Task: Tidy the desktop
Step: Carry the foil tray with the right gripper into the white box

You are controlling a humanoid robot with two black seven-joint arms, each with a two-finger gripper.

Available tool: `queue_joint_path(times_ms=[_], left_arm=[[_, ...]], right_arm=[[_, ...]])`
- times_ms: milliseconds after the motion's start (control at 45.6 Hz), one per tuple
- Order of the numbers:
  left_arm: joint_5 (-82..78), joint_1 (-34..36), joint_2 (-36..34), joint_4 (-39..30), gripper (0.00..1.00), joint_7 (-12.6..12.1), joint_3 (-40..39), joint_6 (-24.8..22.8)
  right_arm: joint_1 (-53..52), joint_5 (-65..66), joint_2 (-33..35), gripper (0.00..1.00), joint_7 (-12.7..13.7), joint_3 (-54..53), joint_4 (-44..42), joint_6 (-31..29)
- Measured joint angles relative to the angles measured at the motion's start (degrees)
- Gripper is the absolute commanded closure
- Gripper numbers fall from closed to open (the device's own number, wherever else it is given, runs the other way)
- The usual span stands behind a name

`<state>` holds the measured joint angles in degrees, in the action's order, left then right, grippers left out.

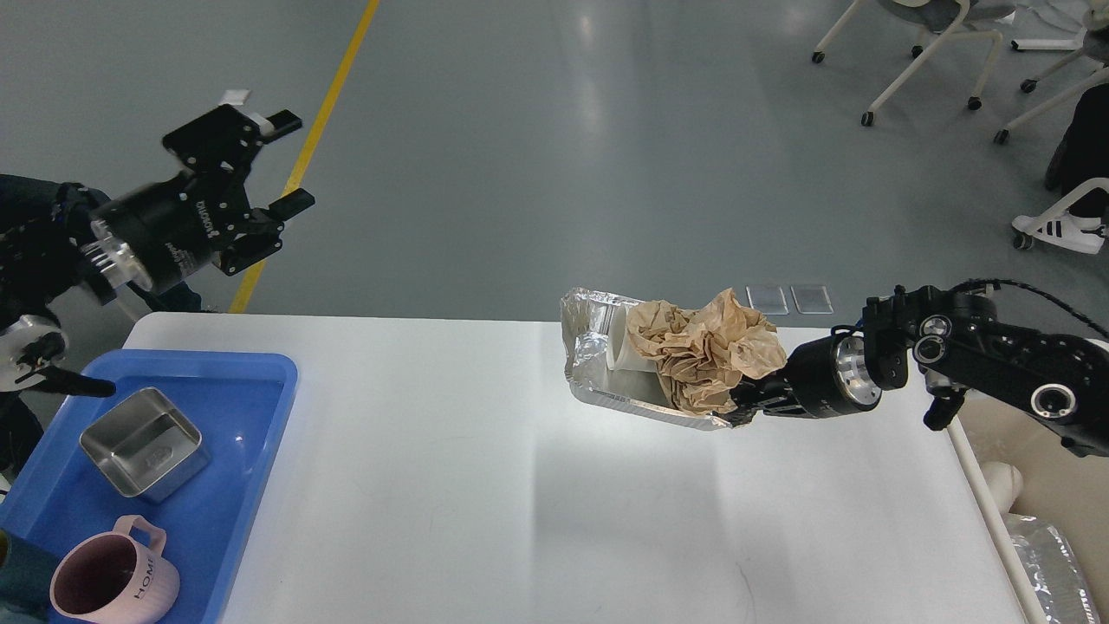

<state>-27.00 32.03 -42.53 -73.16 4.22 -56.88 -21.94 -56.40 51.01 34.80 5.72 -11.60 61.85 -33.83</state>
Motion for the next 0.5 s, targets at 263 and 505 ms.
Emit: queue_joint_path(times_ms=[263, 505], left_arm=[[15.57, -15.05, 14.09, 4.45, 0.03, 0.06, -21.54, 0.66], [16.80, -17.95, 26.39, 13.46, 0.03, 0.01, -29.01, 1.36]], right_arm=[[5.53, -2.75, 6.36, 1.00, -0.09, -8.87, -0.15, 0.79], [15.52, -6.66, 15.32, 1.00, -0.84, -16.53, -0.40, 1.36]])
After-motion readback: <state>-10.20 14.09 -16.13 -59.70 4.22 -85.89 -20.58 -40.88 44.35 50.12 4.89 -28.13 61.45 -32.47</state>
